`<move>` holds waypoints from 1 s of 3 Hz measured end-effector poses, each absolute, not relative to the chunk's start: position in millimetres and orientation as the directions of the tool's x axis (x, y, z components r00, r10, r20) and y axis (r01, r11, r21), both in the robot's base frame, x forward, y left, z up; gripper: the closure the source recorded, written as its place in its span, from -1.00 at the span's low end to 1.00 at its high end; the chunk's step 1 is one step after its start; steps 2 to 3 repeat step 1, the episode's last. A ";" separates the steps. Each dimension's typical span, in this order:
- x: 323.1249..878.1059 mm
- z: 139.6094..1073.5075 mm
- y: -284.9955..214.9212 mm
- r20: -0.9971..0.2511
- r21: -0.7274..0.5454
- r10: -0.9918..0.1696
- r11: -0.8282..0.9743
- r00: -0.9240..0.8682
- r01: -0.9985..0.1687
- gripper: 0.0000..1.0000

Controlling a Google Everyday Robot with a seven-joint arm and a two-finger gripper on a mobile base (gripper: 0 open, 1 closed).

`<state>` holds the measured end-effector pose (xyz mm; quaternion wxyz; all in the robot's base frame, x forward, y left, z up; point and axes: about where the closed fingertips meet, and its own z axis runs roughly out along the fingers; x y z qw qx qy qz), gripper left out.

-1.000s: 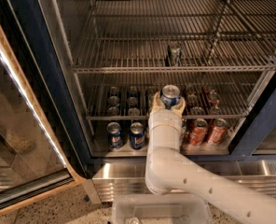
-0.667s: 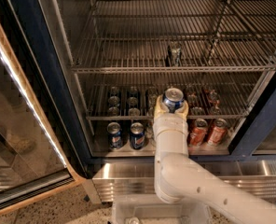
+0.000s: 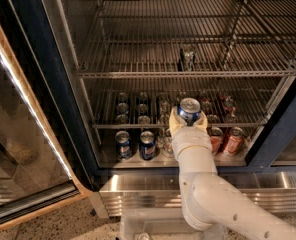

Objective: Pick pepsi can from middle shelf of fridge

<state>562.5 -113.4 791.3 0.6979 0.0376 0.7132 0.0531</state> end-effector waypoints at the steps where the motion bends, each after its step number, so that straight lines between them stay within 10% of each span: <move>1: 562.0 791.5 -114.3 -0.991 0.129 0.128 0.991 -0.022 -0.023 1.00; 3: 562.0 791.5 -114.3 -0.991 0.129 0.128 0.991 -0.022 -0.023 1.00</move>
Offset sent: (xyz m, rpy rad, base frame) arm 0.0000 0.0000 0.0000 0.0000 0.0000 0.0000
